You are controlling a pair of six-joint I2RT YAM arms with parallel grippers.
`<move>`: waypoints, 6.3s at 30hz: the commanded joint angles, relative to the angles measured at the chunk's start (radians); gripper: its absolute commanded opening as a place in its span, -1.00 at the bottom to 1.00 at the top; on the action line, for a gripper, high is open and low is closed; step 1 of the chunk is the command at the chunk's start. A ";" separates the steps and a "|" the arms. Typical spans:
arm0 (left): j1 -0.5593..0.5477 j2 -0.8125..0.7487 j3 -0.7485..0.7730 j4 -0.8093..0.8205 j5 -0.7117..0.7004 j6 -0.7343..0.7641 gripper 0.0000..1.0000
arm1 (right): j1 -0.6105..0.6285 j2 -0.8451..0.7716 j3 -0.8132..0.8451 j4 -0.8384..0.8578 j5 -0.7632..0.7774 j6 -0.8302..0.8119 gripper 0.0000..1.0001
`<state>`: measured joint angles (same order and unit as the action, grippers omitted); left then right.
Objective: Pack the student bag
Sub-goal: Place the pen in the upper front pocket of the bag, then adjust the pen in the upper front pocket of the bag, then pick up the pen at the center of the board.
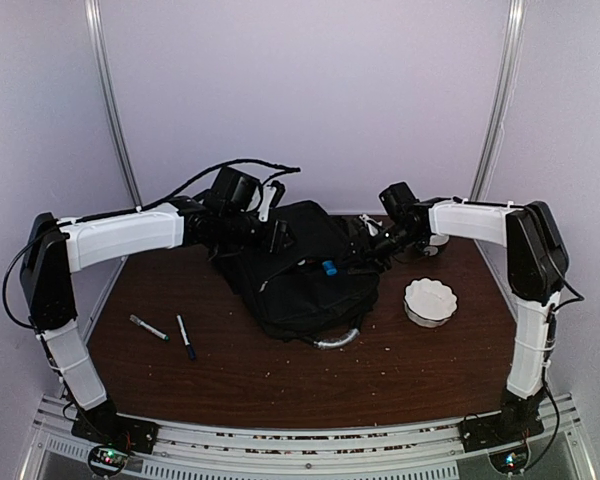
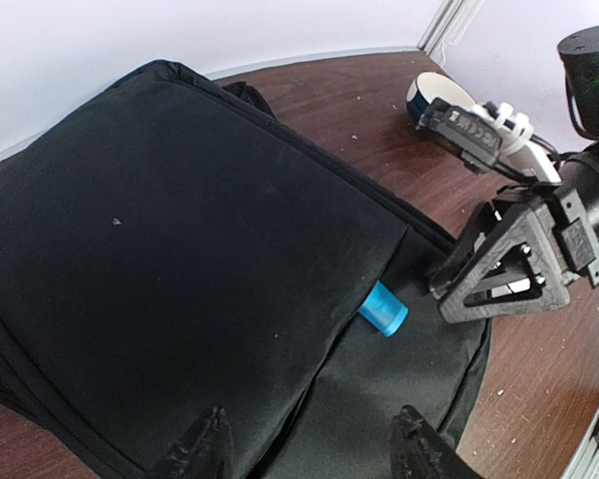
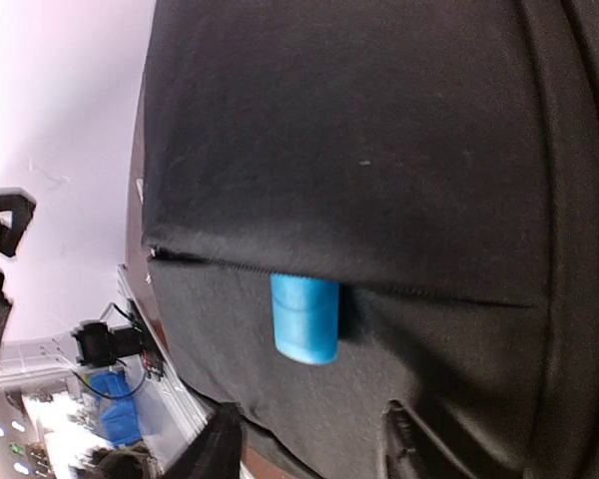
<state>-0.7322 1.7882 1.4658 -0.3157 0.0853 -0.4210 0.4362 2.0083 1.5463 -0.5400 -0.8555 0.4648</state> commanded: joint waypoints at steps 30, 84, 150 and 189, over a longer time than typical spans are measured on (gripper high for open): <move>-0.004 -0.085 -0.079 -0.006 -0.078 0.028 0.13 | 0.127 0.068 0.140 -0.024 0.387 -0.602 -0.91; -0.004 -0.221 -0.194 -0.036 -0.243 -0.003 0.16 | 0.325 -0.070 -0.008 0.378 0.821 -0.634 -0.62; 0.302 -0.018 -0.363 -0.532 -0.216 -0.619 -0.42 | 0.133 -0.322 -0.206 0.160 0.201 -0.514 -0.34; 0.268 -0.227 -0.311 -0.469 -0.261 -0.510 -1.00 | 0.133 -0.290 -0.159 0.151 0.147 -0.447 -0.31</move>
<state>-0.4236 1.6314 1.0748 -0.8066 -0.1024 -1.0008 0.5751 1.7077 1.3487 -0.3897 -0.6746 -0.0025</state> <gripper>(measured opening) 0.084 0.338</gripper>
